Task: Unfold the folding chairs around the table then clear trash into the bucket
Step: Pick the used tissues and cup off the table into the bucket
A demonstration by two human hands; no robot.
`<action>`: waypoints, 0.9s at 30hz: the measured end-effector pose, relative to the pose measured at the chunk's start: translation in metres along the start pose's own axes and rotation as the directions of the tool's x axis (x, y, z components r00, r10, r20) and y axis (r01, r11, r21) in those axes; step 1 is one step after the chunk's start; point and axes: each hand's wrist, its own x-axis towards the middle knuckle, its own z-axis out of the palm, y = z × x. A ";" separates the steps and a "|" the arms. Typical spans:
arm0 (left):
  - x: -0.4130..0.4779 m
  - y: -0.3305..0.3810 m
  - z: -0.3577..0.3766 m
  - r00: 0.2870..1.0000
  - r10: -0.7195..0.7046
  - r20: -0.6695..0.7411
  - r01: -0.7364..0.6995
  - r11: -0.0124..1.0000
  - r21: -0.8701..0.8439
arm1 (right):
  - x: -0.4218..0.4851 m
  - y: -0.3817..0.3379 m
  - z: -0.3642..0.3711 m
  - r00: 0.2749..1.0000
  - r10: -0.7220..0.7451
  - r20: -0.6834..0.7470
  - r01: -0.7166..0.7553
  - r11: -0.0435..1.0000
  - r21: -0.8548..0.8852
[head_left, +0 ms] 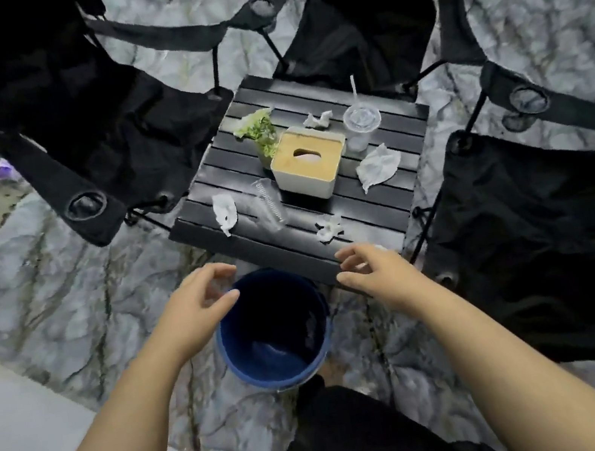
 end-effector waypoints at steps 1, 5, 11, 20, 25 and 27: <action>0.013 0.000 -0.005 1.000 0.010 0.013 -0.011 1.000 0.017 | 0.008 -0.001 0.000 1.000 0.016 -0.023 -0.016 1.000 0.022; 0.066 0.000 -0.028 0.997 0.056 0.050 -0.059 0.997 0.056 | 0.044 -0.006 -0.005 0.994 0.082 -0.071 -0.076 0.993 0.095; 0.142 0.002 -0.053 0.989 0.118 0.088 -0.123 0.991 0.049 | 0.092 -0.020 -0.002 0.972 0.169 -0.161 -0.134 0.969 0.206; 0.253 0.019 -0.029 0.813 0.298 0.501 -0.400 0.910 0.108 | 0.119 -0.026 0.031 0.810 0.444 -0.384 -0.221 0.837 0.500; 0.311 0.020 -0.005 0.579 0.382 0.720 -0.599 0.799 0.057 | 0.135 -0.036 0.062 0.612 0.630 -0.478 -0.199 0.708 0.678; 0.325 0.022 0.009 0.521 0.388 0.760 -0.642 0.765 0.049 | 0.140 -0.030 0.077 0.536 0.692 -0.483 -0.199 0.660 0.725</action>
